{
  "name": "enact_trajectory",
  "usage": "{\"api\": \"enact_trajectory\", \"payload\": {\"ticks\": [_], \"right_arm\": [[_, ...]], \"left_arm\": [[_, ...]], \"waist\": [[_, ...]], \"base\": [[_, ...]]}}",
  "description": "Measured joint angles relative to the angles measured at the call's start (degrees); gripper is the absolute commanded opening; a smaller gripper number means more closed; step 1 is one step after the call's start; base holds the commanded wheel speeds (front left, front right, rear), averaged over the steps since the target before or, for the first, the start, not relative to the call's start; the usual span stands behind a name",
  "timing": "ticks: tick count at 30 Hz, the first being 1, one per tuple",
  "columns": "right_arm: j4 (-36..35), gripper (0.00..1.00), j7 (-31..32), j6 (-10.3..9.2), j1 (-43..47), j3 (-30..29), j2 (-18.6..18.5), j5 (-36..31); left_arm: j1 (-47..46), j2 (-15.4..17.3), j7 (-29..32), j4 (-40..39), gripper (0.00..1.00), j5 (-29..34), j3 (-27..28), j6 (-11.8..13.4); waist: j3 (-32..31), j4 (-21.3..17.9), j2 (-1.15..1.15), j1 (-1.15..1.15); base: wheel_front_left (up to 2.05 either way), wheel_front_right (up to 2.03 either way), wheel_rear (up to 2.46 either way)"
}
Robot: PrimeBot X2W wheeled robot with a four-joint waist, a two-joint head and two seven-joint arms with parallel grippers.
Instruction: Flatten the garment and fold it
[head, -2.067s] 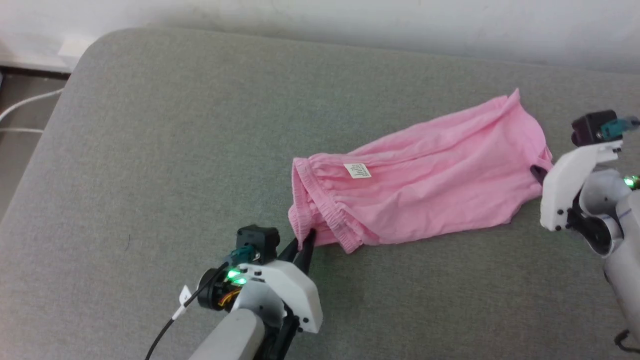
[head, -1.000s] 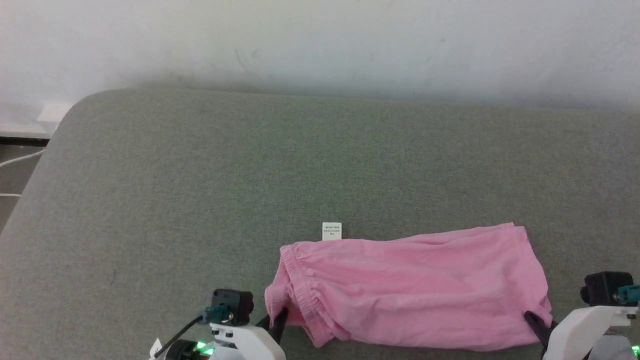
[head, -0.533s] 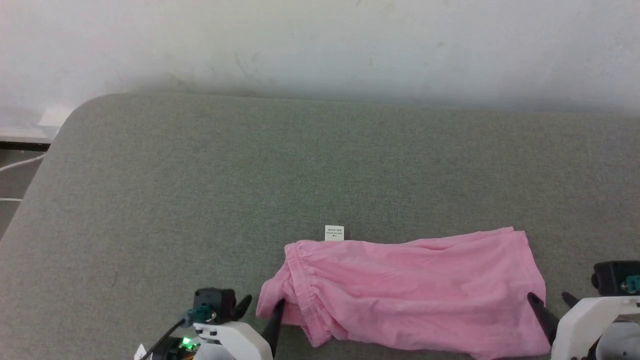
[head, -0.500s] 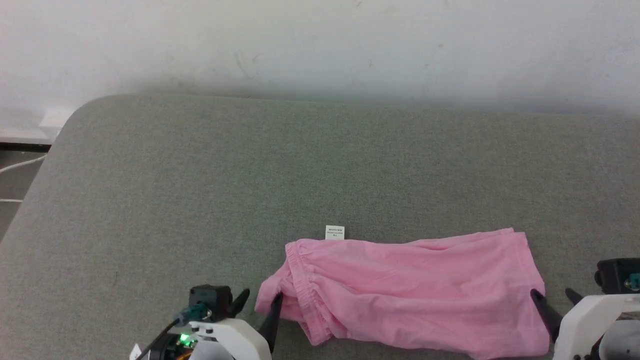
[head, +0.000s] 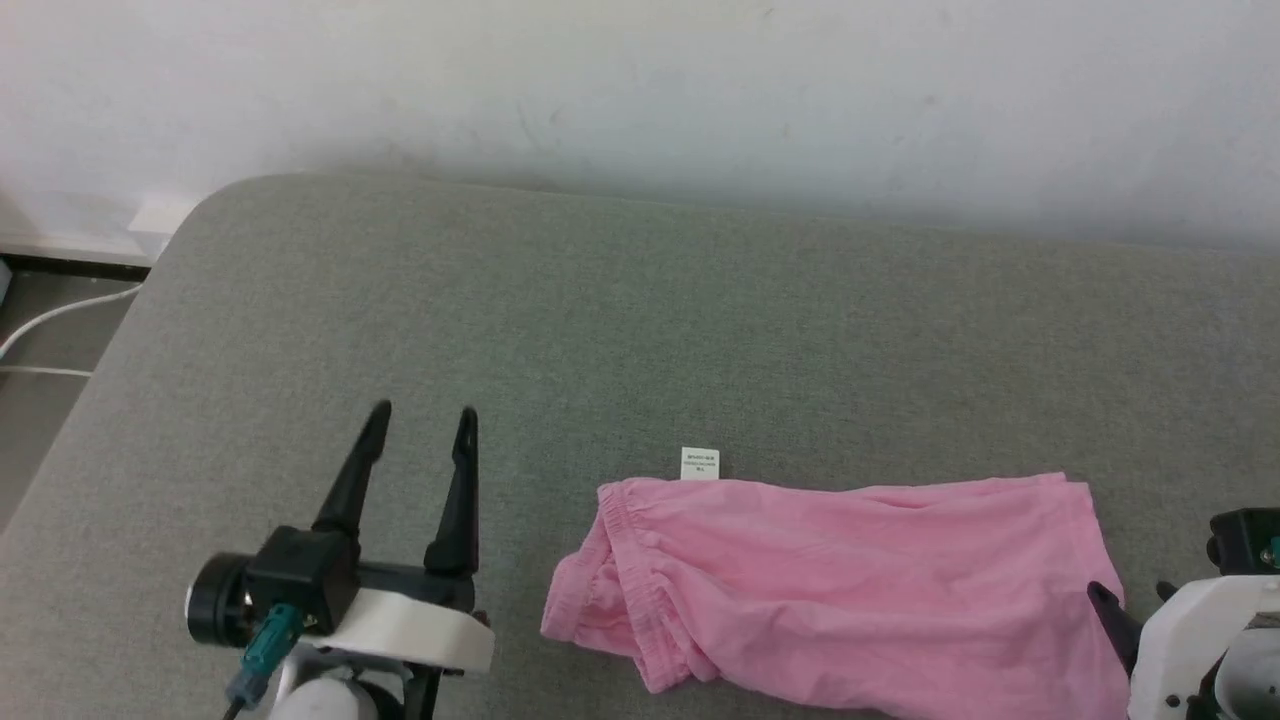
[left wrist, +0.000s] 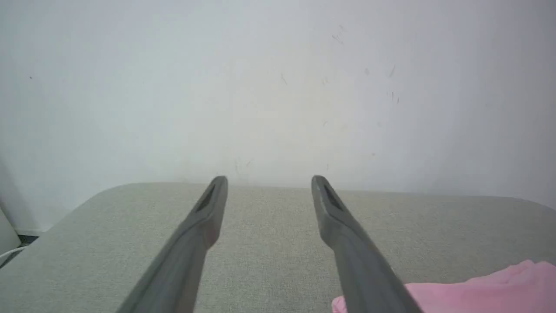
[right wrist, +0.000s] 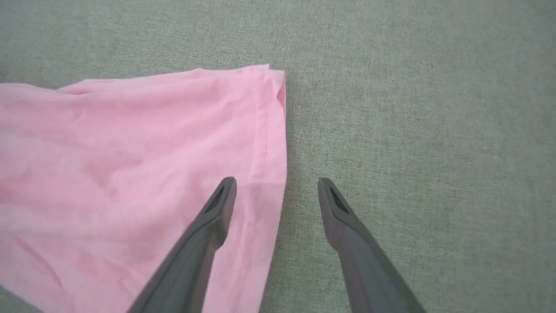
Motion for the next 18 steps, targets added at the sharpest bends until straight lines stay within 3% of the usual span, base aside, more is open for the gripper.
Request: {"api": "enact_trajectory", "payload": {"ticks": [6, 9, 17, 18], "right_arm": [[6.03, 1.0, 0.22, 0.0, -2.08, 0.05, 0.55, 0.47], [7.69, 1.0, 0.91, -0.01, -2.5, 1.18, 0.6, 2.58], [10.53, 1.0, 1.27, -0.13, -3.89, 3.52, -1.47, 6.08], [10.57, 0.47, 1.29, -0.3, -3.98, 4.35, -1.97, 6.77]], "left_arm": [[3.35, -2.71, -0.05, -3.93, 1.0, 11.51, 3.92, -0.04], [4.88, -4.41, -0.05, -4.22, 1.0, 13.61, 5.36, -0.18], [5.59, -7.45, -0.05, -4.61, 1.0, 16.28, 7.77, -3.41], [5.59, -7.77, -0.05, -4.56, 1.0, 16.51, 8.14, -3.65]], "waist": [[1.03, 1.14, 0.0, 0.0], [1.49, 1.76, 0.0, 0.0], [2.82, 3.37, 0.0, -0.01], [2.98, 3.55, 0.0, -0.01]], "base": [[0.0, 0.0, 0.0], [0.0, 0.0, 0.0], [0.0, 0.0, 0.0], [0.0, 0.0, 0.0]]}}
